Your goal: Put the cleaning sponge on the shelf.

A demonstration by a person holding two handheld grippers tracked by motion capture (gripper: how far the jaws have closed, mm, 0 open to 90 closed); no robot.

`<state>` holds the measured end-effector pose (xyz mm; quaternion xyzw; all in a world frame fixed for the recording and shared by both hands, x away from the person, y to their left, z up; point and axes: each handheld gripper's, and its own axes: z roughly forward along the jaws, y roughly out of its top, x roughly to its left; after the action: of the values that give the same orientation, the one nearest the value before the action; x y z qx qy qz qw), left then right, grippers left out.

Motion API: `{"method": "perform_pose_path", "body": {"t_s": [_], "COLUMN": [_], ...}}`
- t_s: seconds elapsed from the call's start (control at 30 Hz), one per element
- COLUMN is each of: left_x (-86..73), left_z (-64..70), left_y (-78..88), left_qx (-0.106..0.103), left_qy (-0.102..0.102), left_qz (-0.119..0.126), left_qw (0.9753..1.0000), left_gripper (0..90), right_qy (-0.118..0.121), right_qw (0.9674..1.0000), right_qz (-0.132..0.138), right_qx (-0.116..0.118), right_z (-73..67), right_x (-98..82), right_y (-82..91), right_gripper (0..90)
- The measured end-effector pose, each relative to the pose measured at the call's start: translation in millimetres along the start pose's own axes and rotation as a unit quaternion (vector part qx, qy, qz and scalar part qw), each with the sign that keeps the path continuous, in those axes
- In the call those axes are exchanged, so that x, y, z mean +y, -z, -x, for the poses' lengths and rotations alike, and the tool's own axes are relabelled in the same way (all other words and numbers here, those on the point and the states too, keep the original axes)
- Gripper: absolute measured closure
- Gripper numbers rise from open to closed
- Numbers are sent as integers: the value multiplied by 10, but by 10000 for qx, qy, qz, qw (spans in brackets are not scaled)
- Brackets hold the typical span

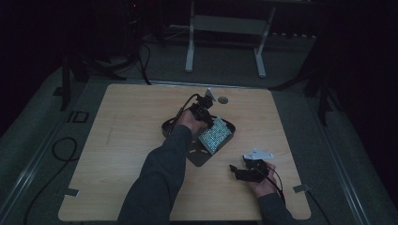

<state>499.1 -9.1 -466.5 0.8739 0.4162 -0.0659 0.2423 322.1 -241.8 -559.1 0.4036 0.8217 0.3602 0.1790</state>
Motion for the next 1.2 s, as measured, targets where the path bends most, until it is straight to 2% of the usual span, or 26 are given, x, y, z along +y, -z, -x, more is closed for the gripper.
{"method": "perform_pose_path", "body": {"t_s": [0.3, 0.5, 0.6, 0.73, 1.0, 1.2], "left_x": [26, 40, 40, 39, 40, 39], "left_z": [21, 38, 37, 40, 17, 27], "left_y": [-57, -87, -114, -143, -159, -196], "left_qx": [28, 139, 183, 328, 326, 480], "left_qy": [29, -25, 24, -6, 88, 46], "left_qz": [94, 80, 107, 142, 241, 165], "left_qw": [9999, 9999, 9998, 9994, 9991, 9987], "left_gripper": [900, 900, 900, 900, 900, 898], "right_qy": [7, 7, 18, 22, 18, 16], "right_qw": [10000, 10000, 10000, 10000, 10000, 10000], "right_qz": [0, -1, 1, 0, -3, -4], "right_qx": [2, 4, -2, -1, -2, 0], "right_z": [1, 1, 2, 3, 2, 2], "right_x": [0, 0, 0, -1, 0, -1], "right_y": [0, 0, 0, 0, 0, 0], "right_gripper": [277, 278, 277, 278, 277, 278]}}
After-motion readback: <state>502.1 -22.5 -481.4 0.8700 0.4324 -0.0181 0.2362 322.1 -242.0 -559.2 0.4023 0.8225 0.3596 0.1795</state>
